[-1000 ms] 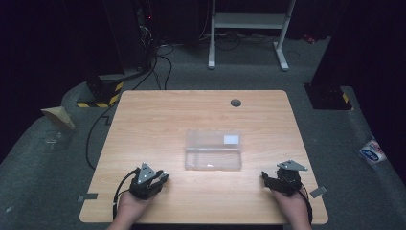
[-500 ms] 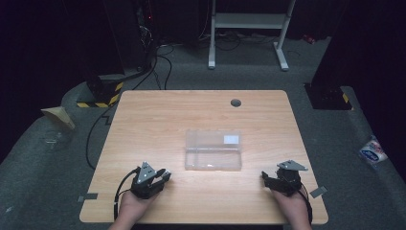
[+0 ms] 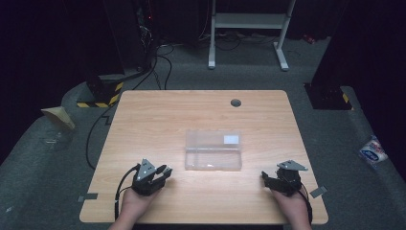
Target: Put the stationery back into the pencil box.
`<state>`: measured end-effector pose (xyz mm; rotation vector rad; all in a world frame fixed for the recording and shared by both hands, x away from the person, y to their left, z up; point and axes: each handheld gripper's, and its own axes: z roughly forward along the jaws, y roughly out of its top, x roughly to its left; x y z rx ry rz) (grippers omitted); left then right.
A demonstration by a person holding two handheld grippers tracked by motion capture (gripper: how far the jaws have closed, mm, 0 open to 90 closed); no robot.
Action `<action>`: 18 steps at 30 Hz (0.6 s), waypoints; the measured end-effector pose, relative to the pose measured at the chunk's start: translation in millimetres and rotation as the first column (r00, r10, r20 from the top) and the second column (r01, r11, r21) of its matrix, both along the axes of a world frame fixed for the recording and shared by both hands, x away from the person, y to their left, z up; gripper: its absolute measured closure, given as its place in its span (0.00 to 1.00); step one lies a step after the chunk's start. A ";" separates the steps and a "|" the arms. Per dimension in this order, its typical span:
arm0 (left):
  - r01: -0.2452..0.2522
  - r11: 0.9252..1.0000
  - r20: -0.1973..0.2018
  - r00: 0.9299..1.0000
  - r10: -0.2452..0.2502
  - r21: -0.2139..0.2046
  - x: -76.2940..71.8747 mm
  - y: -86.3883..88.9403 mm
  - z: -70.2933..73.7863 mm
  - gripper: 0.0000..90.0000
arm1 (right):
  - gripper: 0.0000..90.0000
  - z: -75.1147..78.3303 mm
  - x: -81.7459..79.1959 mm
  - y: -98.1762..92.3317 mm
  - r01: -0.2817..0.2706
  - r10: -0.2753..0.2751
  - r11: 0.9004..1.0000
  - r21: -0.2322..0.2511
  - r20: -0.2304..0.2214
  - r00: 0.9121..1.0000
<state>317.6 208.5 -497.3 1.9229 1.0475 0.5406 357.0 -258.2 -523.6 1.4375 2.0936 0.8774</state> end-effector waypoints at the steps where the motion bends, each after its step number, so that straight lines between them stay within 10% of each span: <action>1: 0.003 1.000 0.002 1.000 -0.003 0.001 0.8 -0.9 0.1 0.75 | 0.24 0.0 0.0 0.0 0.000 0.000 1.000 0.000 0.000 1.000; 18: 0.021 1.000 0.021 1.000 -0.021 -0.013 10.5 -18.4 2.9 0.75 | 0.24 0.0 0.0 -0.1 -0.001 0.001 1.000 0.000 0.000 1.000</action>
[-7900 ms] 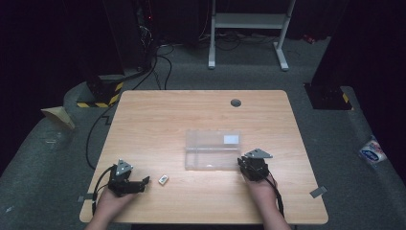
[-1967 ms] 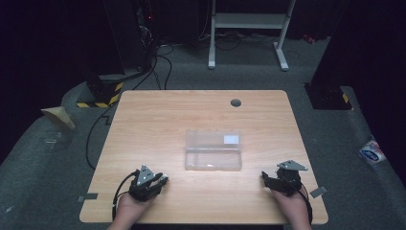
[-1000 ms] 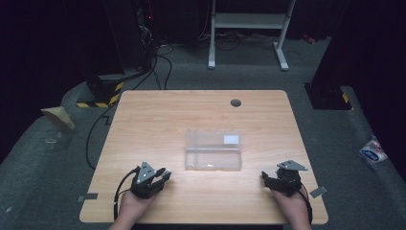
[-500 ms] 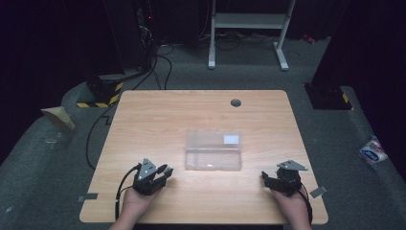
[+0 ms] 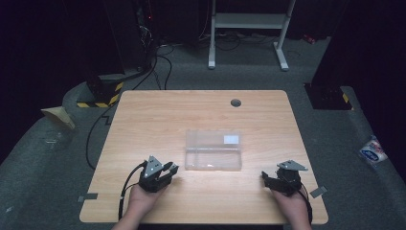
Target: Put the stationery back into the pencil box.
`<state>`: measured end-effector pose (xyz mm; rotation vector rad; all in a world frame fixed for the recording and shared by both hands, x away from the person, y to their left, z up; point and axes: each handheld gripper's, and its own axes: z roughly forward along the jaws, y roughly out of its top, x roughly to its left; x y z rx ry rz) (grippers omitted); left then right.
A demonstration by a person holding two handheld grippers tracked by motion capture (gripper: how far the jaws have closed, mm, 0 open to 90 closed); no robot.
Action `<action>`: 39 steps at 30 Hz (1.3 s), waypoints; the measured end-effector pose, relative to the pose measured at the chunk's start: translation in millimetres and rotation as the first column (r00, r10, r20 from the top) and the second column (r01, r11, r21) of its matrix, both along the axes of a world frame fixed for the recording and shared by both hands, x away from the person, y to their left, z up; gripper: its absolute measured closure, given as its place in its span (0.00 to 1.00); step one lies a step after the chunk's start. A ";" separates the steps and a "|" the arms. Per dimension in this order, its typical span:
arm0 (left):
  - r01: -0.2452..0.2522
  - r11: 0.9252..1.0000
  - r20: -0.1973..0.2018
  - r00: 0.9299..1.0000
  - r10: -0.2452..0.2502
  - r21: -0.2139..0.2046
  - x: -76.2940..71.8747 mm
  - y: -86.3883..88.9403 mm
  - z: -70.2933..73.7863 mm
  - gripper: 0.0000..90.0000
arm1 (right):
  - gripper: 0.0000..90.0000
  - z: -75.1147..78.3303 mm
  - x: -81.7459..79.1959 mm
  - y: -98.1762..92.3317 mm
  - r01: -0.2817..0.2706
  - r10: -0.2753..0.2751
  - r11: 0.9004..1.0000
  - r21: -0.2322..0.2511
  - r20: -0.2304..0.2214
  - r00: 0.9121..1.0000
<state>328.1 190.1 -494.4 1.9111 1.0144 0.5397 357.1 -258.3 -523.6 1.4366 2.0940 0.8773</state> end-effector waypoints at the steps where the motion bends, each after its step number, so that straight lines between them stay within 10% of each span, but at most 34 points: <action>1: 0.000 1.000 0.000 1.000 0.000 -0.003 0.4 -0.5 0.2 0.75 | 0.24 0.0 0.0 0.0 0.000 0.000 1.000 0.000 0.000 1.000; 39: 0.005 1.000 -0.018 1.000 -0.005 -0.007 35.6 -36.3 2.3 0.75 | 0.25 0.1 -0.4 0.3 0.001 -0.001 1.000 0.002 0.000 1.000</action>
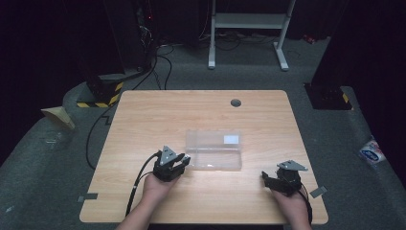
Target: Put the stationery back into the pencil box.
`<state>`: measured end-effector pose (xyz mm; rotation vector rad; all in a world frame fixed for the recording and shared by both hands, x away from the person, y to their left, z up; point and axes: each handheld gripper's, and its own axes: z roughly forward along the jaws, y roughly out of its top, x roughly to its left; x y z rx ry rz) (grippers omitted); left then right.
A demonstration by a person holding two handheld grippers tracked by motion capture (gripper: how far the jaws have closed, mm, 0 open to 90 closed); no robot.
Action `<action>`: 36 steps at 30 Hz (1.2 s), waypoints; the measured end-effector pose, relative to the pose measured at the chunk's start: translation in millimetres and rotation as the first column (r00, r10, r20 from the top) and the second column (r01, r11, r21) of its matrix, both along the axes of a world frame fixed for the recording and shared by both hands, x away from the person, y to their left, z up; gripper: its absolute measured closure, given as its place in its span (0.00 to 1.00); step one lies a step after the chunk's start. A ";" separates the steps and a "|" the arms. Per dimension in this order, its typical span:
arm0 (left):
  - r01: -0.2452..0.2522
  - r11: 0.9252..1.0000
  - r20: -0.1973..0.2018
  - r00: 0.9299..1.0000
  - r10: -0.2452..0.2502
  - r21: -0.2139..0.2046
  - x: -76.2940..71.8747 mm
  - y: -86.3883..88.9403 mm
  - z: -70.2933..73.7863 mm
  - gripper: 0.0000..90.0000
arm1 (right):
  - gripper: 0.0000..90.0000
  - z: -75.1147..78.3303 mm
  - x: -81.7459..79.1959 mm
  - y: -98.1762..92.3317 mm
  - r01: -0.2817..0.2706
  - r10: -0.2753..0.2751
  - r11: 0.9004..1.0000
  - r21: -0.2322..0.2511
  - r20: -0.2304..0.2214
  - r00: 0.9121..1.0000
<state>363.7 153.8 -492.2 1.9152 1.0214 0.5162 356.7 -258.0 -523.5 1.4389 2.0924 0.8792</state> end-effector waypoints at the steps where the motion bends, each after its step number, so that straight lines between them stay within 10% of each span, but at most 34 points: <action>1: 0.000 1.000 0.000 1.000 0.000 0.000 0.0 0.0 0.0 0.75 | 0.25 0.0 0.0 0.0 0.000 0.000 1.000 0.000 0.000 1.000; 36: -0.011 1.000 -0.028 1.000 0.012 0.008 27.1 -15.0 -14.4 0.75 | 0.30 0.2 -2.3 1.1 0.015 -0.015 1.000 -0.004 0.007 1.000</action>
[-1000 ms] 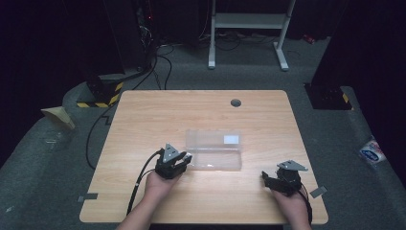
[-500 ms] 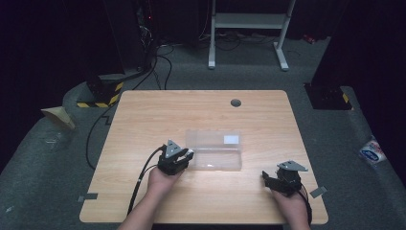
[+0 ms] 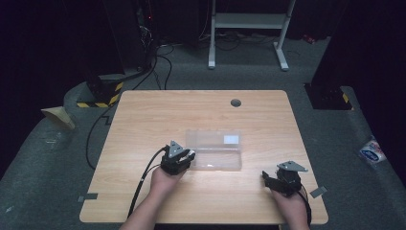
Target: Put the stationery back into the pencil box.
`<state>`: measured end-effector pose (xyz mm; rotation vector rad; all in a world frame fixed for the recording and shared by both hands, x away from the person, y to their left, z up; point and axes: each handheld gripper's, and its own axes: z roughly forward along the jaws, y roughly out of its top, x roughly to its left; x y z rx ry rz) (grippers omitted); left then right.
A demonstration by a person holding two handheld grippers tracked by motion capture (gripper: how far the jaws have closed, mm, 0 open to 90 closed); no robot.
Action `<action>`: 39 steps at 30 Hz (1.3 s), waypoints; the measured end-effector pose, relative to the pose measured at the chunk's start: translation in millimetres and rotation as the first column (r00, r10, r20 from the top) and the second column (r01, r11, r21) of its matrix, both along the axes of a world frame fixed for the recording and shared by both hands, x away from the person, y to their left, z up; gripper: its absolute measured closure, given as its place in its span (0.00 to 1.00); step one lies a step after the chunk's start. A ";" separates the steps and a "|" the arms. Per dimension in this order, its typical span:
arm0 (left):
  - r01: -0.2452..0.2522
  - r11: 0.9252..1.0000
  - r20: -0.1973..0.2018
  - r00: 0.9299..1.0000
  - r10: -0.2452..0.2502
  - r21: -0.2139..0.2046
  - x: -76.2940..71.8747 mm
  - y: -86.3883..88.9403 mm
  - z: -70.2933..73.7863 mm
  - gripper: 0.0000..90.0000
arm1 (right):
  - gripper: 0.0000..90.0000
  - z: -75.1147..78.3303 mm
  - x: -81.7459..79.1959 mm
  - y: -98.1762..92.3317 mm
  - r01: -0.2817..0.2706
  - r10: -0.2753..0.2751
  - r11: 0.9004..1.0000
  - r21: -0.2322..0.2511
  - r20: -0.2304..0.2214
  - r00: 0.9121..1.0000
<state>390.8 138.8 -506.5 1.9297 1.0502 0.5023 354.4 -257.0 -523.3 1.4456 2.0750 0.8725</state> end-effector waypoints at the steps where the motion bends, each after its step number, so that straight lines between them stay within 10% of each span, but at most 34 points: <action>1: 0.000 1.000 0.000 1.000 0.000 0.003 0.3 0.0 -0.6 0.75 | 0.30 0.0 0.0 0.0 0.000 0.000 1.000 0.000 0.000 1.000; 39: -0.016 0.999 -0.014 1.000 0.016 0.049 4.7 -5.1 -12.4 0.74 | 0.31 0.0 -0.5 0.3 -0.002 0.002 1.000 -0.003 0.004 1.000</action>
